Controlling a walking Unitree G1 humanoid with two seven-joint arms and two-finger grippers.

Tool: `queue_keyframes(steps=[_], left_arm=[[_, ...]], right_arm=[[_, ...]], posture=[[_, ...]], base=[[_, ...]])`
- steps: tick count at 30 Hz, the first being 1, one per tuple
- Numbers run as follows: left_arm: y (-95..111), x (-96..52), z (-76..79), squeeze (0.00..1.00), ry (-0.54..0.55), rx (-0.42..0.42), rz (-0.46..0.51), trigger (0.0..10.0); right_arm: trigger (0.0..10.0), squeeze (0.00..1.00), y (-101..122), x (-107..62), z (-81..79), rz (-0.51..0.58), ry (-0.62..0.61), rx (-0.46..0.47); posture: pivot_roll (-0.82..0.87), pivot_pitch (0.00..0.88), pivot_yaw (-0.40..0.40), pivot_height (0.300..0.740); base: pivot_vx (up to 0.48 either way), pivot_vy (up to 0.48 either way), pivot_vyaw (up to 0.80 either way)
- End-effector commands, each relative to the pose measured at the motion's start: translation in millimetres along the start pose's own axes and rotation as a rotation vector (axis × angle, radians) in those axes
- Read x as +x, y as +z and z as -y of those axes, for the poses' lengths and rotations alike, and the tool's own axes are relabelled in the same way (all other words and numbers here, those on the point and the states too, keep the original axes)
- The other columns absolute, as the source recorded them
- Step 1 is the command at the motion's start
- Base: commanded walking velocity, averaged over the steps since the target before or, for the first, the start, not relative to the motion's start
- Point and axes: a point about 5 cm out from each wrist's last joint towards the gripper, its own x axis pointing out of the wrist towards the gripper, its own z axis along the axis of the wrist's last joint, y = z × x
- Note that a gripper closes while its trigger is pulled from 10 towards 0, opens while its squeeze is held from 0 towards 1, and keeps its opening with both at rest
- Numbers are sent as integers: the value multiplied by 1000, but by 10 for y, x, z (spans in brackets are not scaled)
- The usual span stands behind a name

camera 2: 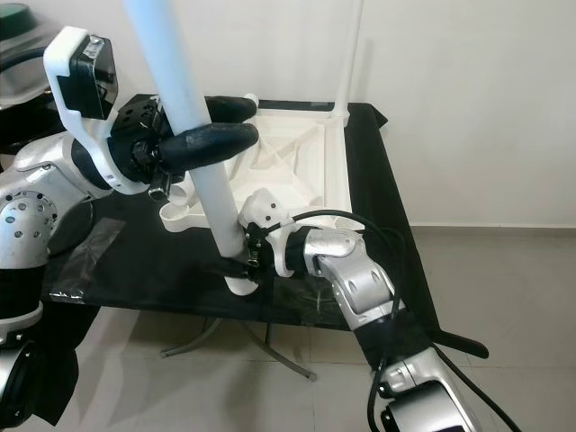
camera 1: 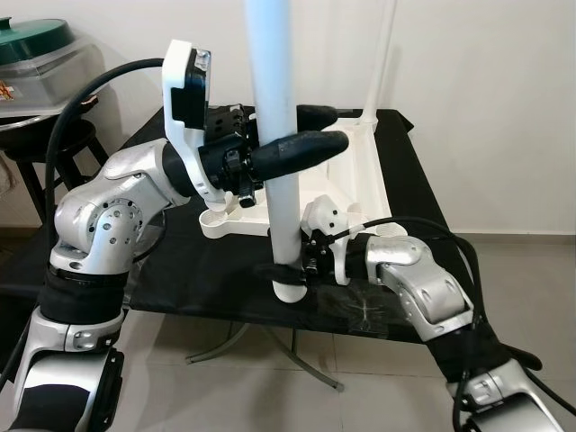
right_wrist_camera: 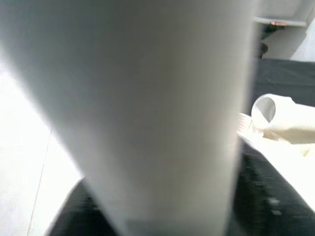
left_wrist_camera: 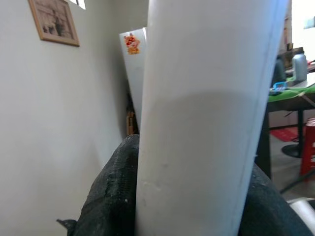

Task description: Building children table

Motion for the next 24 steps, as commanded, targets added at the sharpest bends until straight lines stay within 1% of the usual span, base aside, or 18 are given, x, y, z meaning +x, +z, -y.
queue_keyframes(steps=[1, 3, 4, 5, 10, 11, 17, 18, 24], left_arm=[[-82, 219, 146, 0, -166, -80, 23, 0], [-82, 219, 146, 0, -166, -80, 23, 0], [-90, 217, 143, 0, -165, -81, 22, 0], [-94, 215, 139, 0, -166, -81, 21, 0], [-95, 216, 134, 0, -166, -80, 22, 0], [-92, 225, 132, 0, -169, -78, 25, 0], [-86, 241, 130, 0, -175, -75, 31, 0], [-85, 243, 130, 0, -176, -74, 32, 0], [-80, 258, 136, 0, -183, -74, 37, 0]], right_arm=[[4784, 0, 152, 129, -21, 55, -17, -48], [4784, 0, 152, 129, -21, 55, -17, -48], [10000, 0, 208, 126, -55, 102, 8, -52], [10000, 0, 242, 123, -88, 128, 28, -60], [10000, 0, 239, 119, -140, 132, 62, -68], [10000, 1000, 221, 123, -164, 118, 75, -77], [10000, 1000, 211, 156, -170, 110, 72, -87], [10000, 0, 216, 167, -165, 114, 69, -85], [10000, 0, 211, 253, -186, 122, 78, -69]], posture=[[2, 70, 27, 740], [2, 70, 27, 740], [2, 68, 28, 740], [1, 67, 30, 740], [0, 66, 29, 740], [0, 66, 31, 740], [2, 66, 32, 740], [2, 66, 32, 740], [3, 68, 32, 740]], base=[[0, 0, 0], [0, 0, 0], [0, 0, 0], [0, 0, 0], [0, 0, 0], [0, 0, 0], [0, 0, 0], [0, 0, 0], [0, 0, 0]])
